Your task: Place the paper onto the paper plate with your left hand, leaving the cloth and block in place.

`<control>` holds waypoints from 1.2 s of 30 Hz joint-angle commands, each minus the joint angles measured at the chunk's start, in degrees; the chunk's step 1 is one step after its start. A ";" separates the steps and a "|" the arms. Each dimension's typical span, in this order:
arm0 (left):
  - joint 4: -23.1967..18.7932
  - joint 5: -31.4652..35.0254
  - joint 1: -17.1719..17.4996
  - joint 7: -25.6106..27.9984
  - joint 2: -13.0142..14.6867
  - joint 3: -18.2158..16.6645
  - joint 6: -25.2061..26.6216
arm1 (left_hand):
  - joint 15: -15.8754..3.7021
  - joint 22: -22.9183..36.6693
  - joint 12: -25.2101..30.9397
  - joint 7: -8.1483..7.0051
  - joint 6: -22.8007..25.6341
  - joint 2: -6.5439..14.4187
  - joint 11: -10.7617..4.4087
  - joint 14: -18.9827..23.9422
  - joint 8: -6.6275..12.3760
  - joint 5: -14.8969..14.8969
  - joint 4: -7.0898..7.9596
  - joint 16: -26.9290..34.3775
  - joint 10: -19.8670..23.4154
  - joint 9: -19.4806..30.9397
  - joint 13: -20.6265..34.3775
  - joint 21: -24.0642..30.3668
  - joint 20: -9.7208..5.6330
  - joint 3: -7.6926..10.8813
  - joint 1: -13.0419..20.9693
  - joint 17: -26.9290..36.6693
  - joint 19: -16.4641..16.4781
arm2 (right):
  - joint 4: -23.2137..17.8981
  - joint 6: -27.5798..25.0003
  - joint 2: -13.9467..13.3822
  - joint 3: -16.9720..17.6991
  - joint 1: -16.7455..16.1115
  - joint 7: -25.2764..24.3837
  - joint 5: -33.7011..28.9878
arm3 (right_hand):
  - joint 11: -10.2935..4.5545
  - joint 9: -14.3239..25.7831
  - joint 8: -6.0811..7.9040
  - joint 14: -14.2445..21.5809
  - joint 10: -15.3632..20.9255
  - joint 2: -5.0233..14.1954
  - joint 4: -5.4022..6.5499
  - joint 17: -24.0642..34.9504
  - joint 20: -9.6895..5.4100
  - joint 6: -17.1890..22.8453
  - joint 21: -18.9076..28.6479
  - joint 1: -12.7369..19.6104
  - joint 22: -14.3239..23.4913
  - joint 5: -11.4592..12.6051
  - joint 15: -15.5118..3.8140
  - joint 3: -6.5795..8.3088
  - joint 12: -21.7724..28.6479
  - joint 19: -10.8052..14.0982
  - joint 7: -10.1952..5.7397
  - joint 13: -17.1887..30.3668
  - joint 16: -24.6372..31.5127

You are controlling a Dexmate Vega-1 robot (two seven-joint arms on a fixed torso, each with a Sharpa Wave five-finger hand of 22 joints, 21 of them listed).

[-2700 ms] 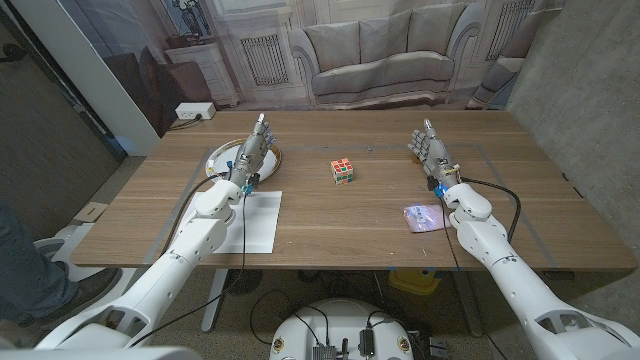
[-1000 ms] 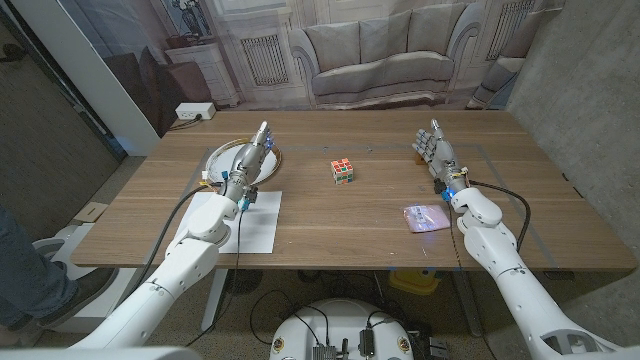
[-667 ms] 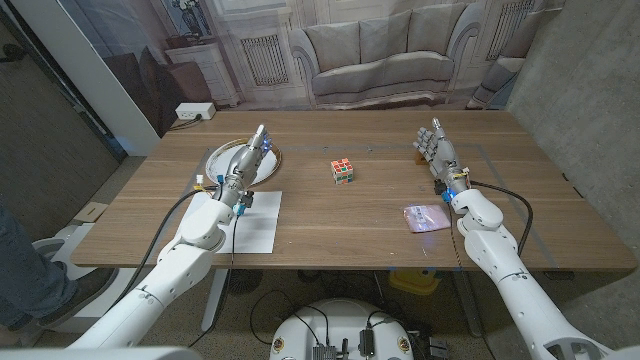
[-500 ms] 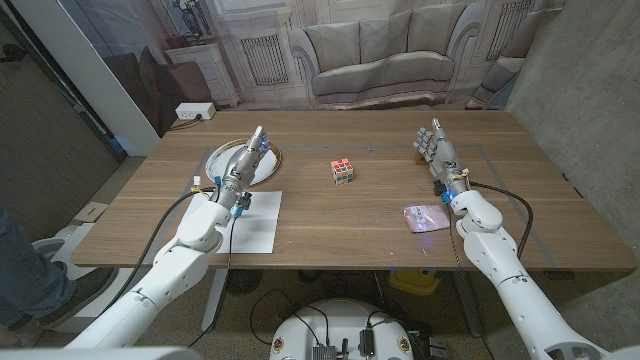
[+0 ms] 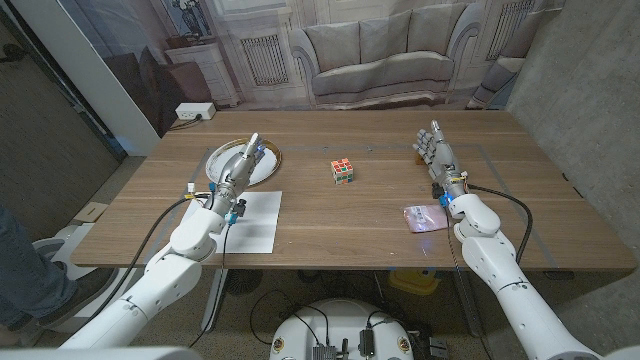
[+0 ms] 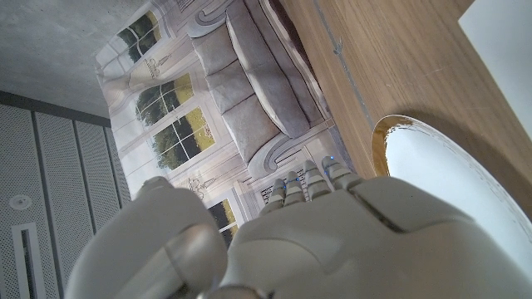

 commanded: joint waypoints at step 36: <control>-6.51 1.72 8.57 10.97 9.77 1.38 -5.65 | 0.19 0.26 0.70 0.04 2.56 0.37 0.44 2.20 0.56 0.80 -0.48 0.34 2.42 0.24 0.27 1.11 -1.19 -0.59 1.16 0.25 2.60 | -1.73 -0.57 0.00 -0.54 -2.19 -1.43 0.17 | 0.14 0.19 0.36 0.49 0.42 0.57 -0.05 0.23 -1.23 0.47 -0.85 0.01 0.22 -0.33 -0.04 -0.23 0.48 0.87 -0.12 0.23 0.29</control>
